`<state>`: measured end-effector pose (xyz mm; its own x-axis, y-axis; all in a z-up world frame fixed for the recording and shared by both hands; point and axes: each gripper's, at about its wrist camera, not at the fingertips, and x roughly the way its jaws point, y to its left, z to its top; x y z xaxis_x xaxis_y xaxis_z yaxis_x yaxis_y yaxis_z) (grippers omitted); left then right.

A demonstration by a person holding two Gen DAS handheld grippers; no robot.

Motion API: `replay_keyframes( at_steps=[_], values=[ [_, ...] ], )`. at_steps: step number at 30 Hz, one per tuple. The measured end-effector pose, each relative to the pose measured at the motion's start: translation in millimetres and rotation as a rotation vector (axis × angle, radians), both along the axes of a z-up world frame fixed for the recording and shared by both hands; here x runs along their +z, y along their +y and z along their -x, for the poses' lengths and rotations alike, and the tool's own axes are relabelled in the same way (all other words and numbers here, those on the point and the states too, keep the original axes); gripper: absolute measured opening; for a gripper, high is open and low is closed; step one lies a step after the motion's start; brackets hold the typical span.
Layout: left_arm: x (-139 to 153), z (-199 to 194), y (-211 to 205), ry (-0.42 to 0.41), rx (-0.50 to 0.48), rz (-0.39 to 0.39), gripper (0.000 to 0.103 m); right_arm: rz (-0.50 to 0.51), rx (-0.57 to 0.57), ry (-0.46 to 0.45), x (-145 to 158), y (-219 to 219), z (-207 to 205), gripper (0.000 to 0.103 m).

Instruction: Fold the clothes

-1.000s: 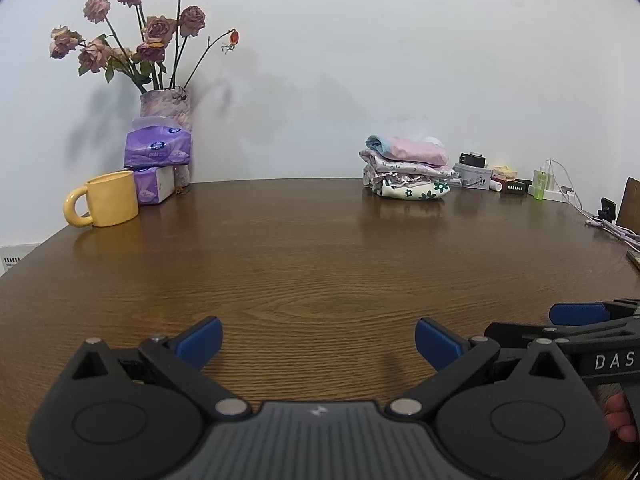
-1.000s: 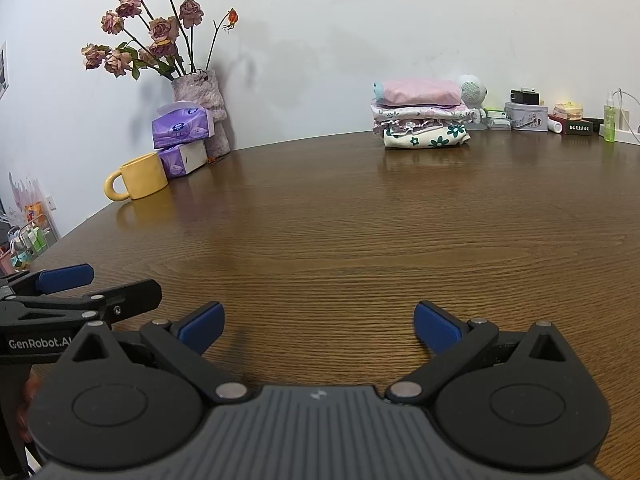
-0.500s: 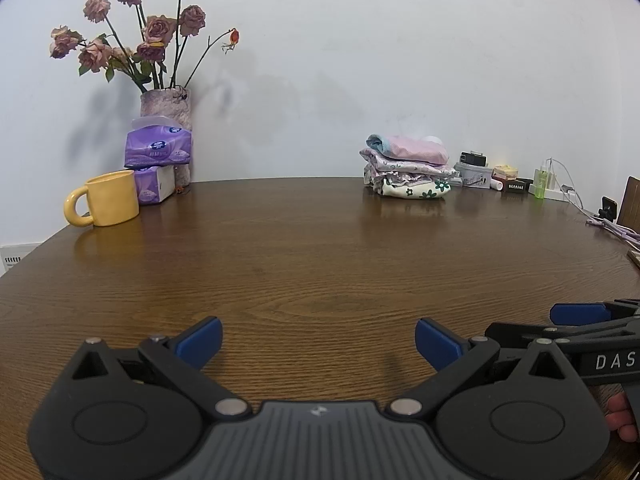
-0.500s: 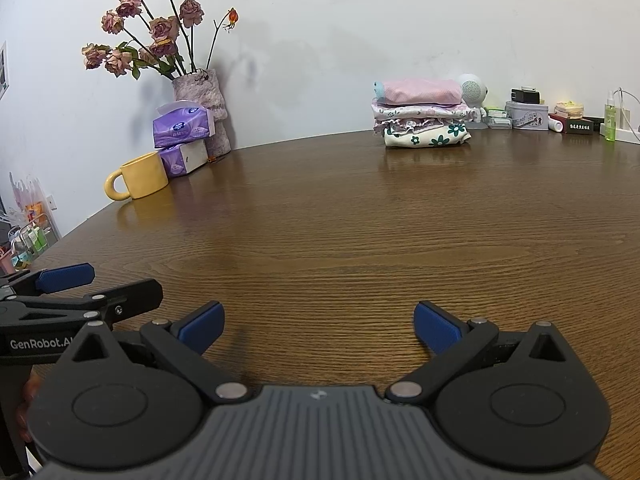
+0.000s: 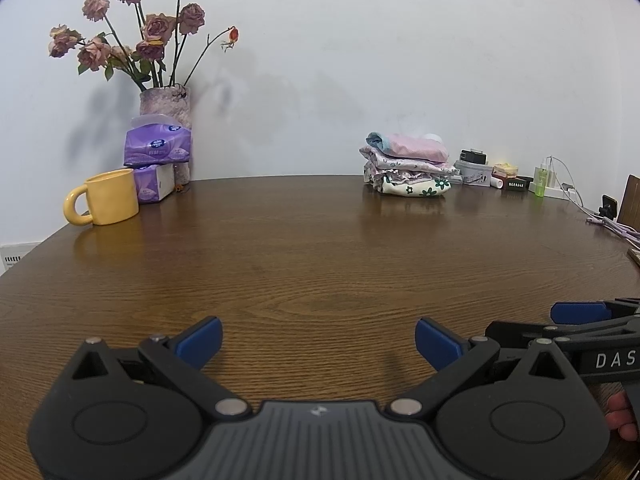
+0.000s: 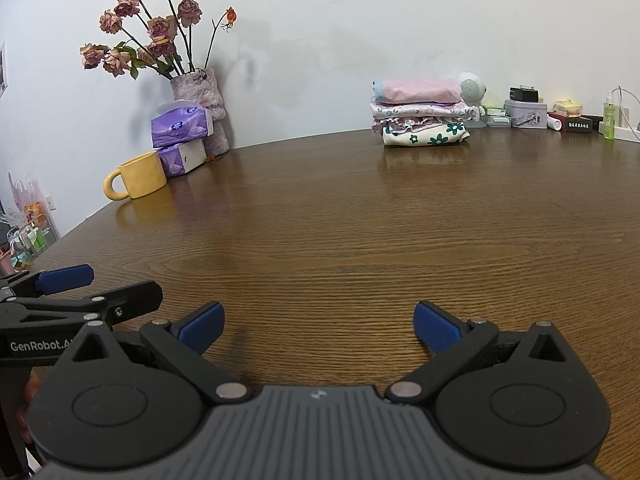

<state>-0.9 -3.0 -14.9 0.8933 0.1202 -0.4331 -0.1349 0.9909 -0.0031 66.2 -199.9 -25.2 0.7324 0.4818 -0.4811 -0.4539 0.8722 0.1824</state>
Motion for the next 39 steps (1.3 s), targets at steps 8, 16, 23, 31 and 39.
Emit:
replay_keyframes(
  at_steps=[8,16,23,31,39],
  values=[
    [-0.6,-0.3,-1.3,0.002,0.002,-0.006,0.103,-0.002,0.001,0.000,-0.4,-0.6,0.4,0.103],
    [-0.6,0.2,-1.4,0.003,0.001,-0.008,0.103,-0.004,0.000,0.001,0.4,-0.9,0.3,0.103],
    [-1.1,0.3,-0.5,0.002,0.001,-0.009,0.103,-0.004,-0.001,0.000,0.4,-0.9,-0.4,0.103],
    [-0.5,-0.2,-1.7,0.003,0.003,-0.012,0.103,-0.005,0.000,0.000,0.1,-1.3,-1.3,0.103],
    [-0.2,-0.3,-2.2,0.004,0.004,-0.013,0.103,-0.005,0.000,-0.001,-0.1,-1.0,-0.9,0.103]
  ],
)
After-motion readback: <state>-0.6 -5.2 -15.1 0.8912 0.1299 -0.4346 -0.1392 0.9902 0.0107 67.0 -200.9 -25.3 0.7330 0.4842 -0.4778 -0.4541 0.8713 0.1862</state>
